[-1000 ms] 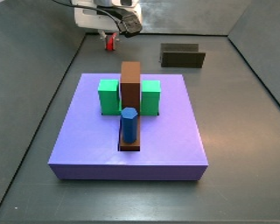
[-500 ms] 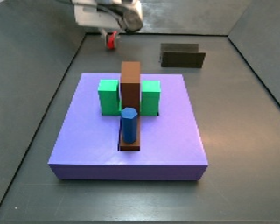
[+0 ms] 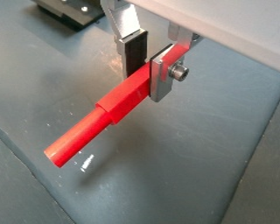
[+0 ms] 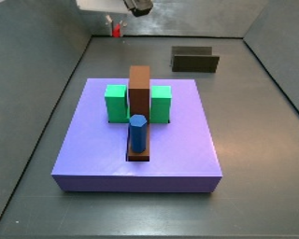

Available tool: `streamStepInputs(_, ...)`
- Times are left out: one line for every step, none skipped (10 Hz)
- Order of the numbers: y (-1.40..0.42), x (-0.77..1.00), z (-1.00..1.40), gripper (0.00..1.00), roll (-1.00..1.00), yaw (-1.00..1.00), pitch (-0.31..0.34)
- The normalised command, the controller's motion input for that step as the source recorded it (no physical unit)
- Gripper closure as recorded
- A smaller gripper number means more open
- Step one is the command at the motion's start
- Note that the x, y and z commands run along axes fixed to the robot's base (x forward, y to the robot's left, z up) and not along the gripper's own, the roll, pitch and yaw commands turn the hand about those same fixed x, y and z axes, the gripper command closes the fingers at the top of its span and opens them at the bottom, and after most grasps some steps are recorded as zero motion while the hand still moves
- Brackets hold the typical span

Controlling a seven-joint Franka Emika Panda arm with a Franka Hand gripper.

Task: Pick up the red object. Move up. Place the red object on the fixture. Regrasp the red object. Move to above the board. Insert the red object.
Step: Place the red object on the fixture.

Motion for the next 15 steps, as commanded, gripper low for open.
streamStepInputs(-0.34,0.55,0.19,1.00,0.00,-0.19,0.000)
streamStepInputs(-0.33,0.77,0.41,1.00,0.00,-0.26,0.020)
streamStepInputs(-0.33,0.80,0.52,1.00,-0.10,-0.25,0.011)
streamStepInputs(-0.36,0.85,0.52,1.00,-0.22,-0.19,0.009)
streamStepInputs(-0.38,0.88,0.47,1.00,-0.27,-0.15,0.006)
streamStepInputs(-0.39,0.90,0.23,1.00,-0.20,-0.12,0.114)
streamStepInputs(-0.44,0.87,0.17,1.00,-0.19,-0.08,0.197)
streamStepInputs(-0.46,0.87,0.24,1.00,-0.26,-0.07,0.203)
streamStepInputs(-0.44,0.87,0.33,1.00,-0.38,-0.15,0.103)
streamStepInputs(-0.37,0.87,0.31,1.00,-0.35,-0.18,0.089)
streamStepInputs(-0.30,0.85,0.30,1.00,-0.34,-0.21,0.080)
streamStepInputs(-0.27,0.81,0.33,1.00,-0.38,-0.26,0.086)
streamStepInputs(-0.19,0.84,0.27,1.00,-0.39,-0.23,0.131)
streamStepInputs(0.00,0.88,0.00,1.00,-0.61,-0.20,0.243)
streamStepInputs(0.00,0.90,0.00,1.00,-0.66,-0.20,0.214)
